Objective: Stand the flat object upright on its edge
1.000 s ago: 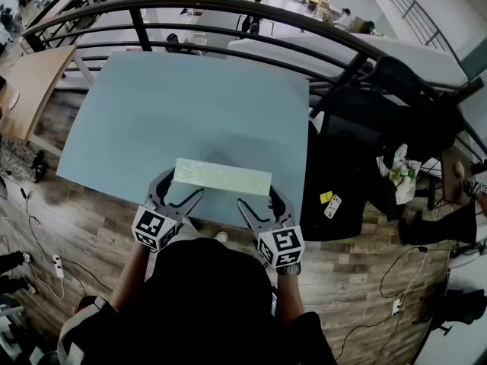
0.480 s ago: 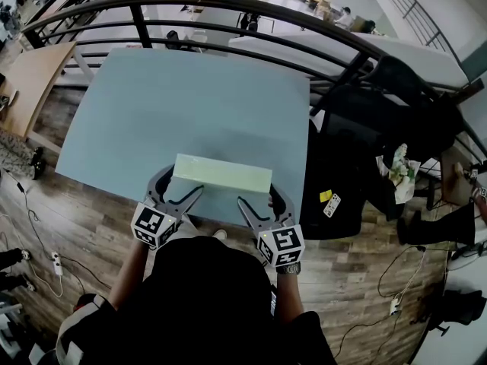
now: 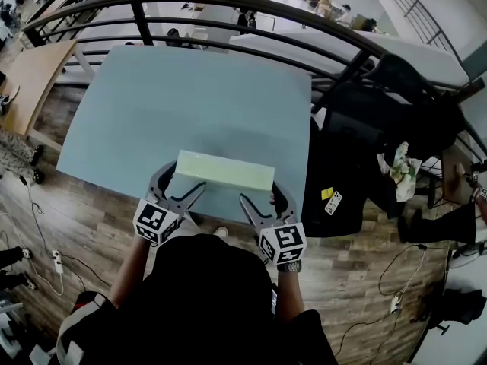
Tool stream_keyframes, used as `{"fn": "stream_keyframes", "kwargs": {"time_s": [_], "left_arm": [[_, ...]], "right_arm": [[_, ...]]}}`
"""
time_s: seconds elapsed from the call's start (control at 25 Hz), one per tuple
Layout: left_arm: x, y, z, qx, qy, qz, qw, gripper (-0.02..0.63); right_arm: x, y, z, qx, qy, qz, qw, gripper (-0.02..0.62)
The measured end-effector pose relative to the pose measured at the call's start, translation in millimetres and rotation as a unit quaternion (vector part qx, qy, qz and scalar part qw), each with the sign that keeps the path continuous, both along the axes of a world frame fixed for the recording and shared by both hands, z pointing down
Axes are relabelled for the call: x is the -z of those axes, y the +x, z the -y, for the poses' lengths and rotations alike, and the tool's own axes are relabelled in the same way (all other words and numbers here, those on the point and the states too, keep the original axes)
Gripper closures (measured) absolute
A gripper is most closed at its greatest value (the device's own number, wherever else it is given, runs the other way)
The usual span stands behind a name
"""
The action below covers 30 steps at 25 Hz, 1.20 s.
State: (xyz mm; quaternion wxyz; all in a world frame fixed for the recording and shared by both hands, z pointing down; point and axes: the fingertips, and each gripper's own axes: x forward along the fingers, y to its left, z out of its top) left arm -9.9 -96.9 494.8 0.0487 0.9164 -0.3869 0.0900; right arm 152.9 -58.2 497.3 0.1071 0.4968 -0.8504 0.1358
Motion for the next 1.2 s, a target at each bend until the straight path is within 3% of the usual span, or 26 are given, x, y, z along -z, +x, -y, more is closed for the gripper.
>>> {"fn": "stream_keyframes", "kwargs": {"time_s": [1.2], "left_arm": [[-0.5, -1.7, 4.7, 0.011, 0.002, -0.011, 0.9999, 0.25]], "right_arm": [[-4.9, 8.1, 7.7, -0.024, -0.002, 0.009, 1.0, 0.249]]}}
